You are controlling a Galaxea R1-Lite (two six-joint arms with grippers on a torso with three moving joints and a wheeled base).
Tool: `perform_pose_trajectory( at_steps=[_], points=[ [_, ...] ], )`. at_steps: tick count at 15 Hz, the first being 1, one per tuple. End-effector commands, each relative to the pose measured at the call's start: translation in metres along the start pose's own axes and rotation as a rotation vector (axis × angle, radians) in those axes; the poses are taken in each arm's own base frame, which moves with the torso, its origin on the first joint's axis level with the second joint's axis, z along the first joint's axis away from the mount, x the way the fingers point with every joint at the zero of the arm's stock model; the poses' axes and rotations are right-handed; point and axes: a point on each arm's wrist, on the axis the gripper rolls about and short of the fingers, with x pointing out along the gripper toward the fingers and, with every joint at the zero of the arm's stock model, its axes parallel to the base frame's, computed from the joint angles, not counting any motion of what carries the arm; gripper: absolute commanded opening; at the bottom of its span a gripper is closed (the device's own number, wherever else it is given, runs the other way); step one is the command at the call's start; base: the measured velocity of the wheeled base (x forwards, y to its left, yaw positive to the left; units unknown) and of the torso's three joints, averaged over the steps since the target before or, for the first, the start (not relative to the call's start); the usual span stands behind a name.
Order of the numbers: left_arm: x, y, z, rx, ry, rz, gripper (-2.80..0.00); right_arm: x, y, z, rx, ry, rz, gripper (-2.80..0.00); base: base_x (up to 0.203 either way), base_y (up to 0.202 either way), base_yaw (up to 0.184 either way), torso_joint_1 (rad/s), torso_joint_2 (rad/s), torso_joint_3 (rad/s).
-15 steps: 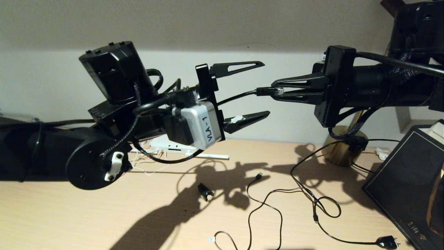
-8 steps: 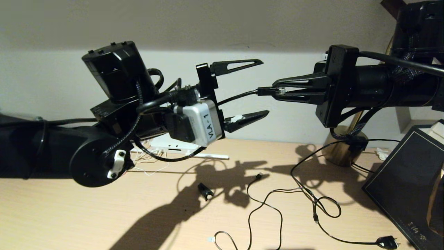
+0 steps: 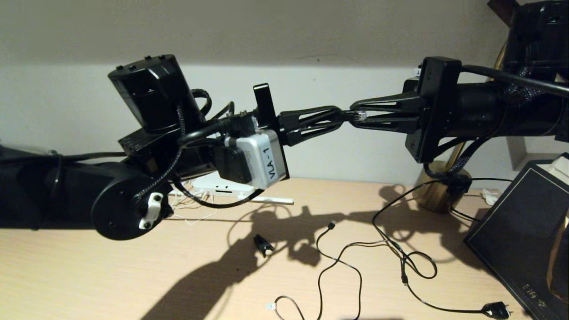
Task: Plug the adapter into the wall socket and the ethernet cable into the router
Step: Hand it to the other hand
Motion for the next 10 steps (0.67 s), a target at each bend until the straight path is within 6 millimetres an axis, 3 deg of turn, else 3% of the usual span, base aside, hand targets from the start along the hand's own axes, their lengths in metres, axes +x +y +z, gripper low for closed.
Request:
perform_pose_trajectory(
  at_steps=[1, 5, 6, 9, 10],
  points=[
    [0.0, 0.0, 0.001, 0.011, -0.005, 0.002, -2.8, 0.0, 0.0, 0.0, 0.009, 0.007, 0.0, -2.8, 0.0, 0.0, 0.0, 0.0, 0.0, 0.0],
    [-0.001, 0.002, 0.002, 0.013, -0.006, 0.005, -2.8, 0.0, -0.001, 0.0, -0.01, 0.006, -0.002, -2.8, 0.0, 0.0, 0.0, 0.0, 0.0, 0.0],
    [-0.002, 0.002, 0.002, 0.014, -0.006, 0.004, -2.8, 0.0, -0.003, -0.001, -0.026, 0.002, -0.005, 0.0, 0.0, 0.0, 0.0, 0.0, 0.0, 0.0],
    [-0.011, -0.007, 0.006, -0.021, 0.01, -0.026, -2.8, -0.001, -0.005, -0.001, -0.024, -0.03, -0.015, 0.0, 0.0, 0.0, 0.0, 0.0, 0.0, 0.0],
    [-0.022, -0.007, 0.004, -0.047, 0.04, -0.032, -2.8, -0.007, -0.006, 0.001, -0.025, -0.078, -0.022, 0.0, 0.0, 0.0, 0.0, 0.0, 0.0, 0.0]
  ],
)
